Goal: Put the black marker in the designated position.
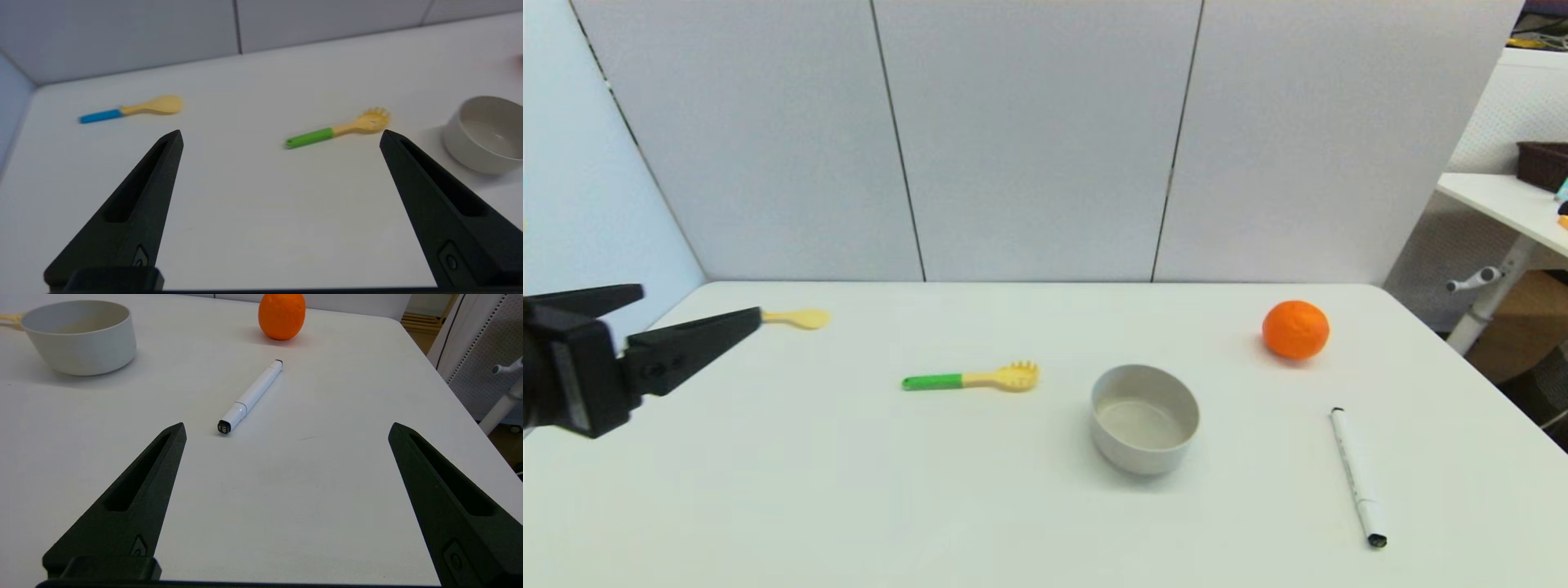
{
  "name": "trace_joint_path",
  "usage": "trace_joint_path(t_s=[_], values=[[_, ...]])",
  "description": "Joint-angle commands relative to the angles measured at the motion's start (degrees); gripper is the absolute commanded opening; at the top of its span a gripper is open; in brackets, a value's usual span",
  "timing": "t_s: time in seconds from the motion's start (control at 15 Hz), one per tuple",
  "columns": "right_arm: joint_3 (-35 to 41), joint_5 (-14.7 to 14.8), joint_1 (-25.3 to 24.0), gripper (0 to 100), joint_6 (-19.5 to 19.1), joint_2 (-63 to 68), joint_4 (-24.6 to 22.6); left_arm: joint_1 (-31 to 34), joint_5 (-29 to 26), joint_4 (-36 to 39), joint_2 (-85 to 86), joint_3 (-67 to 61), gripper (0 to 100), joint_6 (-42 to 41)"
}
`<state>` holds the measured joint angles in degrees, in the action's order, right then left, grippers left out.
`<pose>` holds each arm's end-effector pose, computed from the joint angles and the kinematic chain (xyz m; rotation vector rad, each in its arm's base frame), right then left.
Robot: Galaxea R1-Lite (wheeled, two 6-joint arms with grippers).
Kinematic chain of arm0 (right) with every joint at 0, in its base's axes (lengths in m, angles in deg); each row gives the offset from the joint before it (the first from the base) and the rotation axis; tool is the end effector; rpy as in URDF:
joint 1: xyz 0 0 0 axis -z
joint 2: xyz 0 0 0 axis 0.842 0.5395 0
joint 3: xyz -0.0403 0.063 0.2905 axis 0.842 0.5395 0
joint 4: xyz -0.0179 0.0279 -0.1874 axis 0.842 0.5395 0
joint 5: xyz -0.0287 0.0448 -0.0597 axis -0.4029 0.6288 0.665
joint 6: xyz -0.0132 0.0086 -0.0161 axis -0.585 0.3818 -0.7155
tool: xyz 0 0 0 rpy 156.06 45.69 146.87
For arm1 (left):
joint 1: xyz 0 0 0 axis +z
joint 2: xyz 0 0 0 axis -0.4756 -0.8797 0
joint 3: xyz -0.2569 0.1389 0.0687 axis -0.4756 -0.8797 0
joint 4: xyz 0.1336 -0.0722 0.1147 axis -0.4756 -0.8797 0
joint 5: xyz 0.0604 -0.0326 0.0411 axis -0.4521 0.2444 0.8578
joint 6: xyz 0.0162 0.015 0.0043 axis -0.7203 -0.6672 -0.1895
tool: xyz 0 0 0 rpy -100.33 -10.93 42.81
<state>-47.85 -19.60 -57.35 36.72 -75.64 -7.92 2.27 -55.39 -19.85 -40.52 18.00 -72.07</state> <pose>-0.0229 0.0012 0.0748 -0.0882 0.0024 0.0515 0.0981 -0.0424 0.2696 0.0818 0.1869 -0.2304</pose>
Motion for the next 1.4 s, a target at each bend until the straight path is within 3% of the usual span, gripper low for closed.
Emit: trace_joint_path(t_s=[0.07, 0.27, 0.93, 1.2, 1.4], values=[[0.0, 0.0, 0.0, 100, 0.0, 0.1, 0.0, 16.0, -15.4, 11.7, 17.4, -15.4, 100, -3.4], [0.0, 0.0, 0.0, 100, 0.0, 0.1, 0.0, 21.5, -20.3, 16.3, 25.4, -24.3, 100, -4.4], [0.0, 0.0, 0.0, 100, 0.0, 0.1, 0.0, 29.3, -20.6, 14.8, 38.9, -31.2, 100, -7.6], [0.0, 0.0, 0.0, 100, 0.0, 0.1, 0.0, 28.7, -20.4, 14.8, 41.2, -38.0, 100, -9.5], [0.0, 0.0, 0.0, 100, 0.0, 0.1, 0.0, 26.7, -19.3, 8.6, 51.0, -43.2, 100, -9.3]])
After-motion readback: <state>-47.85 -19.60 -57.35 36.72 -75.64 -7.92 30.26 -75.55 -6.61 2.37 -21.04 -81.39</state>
